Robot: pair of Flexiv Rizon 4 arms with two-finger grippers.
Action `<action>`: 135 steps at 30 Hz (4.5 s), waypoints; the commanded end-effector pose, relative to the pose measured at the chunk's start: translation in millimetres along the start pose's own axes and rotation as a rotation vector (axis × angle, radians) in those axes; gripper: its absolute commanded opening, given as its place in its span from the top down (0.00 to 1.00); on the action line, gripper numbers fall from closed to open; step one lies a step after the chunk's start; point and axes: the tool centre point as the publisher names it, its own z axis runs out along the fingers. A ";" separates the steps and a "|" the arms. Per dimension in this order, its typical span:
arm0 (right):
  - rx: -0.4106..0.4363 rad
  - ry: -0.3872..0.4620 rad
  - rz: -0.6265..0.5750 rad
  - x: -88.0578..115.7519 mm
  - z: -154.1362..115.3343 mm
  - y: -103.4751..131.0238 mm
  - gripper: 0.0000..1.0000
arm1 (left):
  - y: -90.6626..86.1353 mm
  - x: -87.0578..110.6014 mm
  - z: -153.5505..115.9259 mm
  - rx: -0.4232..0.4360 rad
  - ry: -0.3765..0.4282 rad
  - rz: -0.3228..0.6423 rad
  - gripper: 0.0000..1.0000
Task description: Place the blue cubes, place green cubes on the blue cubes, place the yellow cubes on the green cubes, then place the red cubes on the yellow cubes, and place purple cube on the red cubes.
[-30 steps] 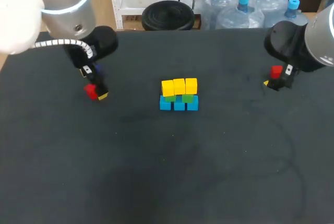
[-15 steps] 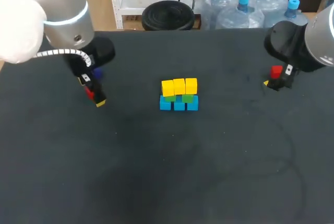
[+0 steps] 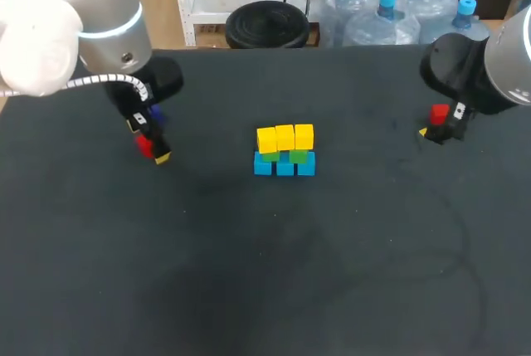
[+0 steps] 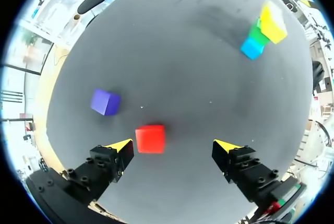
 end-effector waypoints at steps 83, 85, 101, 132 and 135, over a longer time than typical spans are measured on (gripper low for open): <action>0.009 -0.003 0.002 1.3 0.1 1.7 0.00 | -108.0 -114.6 -95.2 0.015 -0.014 0.429 1.00; 0.009 -0.003 0.002 1.3 0.1 1.7 0.00 | -111.0 -117.8 -94.3 0.012 -0.010 0.438 1.00; 0.009 -0.003 0.002 1.3 0.1 1.7 0.00 | -129.9 -149.1 -93.5 0.000 -0.017 0.508 1.00; 0.009 -0.003 0.002 1.3 0.1 1.7 0.00 | -135.0 -178.6 -72.2 0.021 0.004 0.561 1.00; 0.009 -0.003 0.002 1.3 0.1 1.7 0.00 | -135.4 -178.7 -71.2 0.022 0.005 0.562 1.00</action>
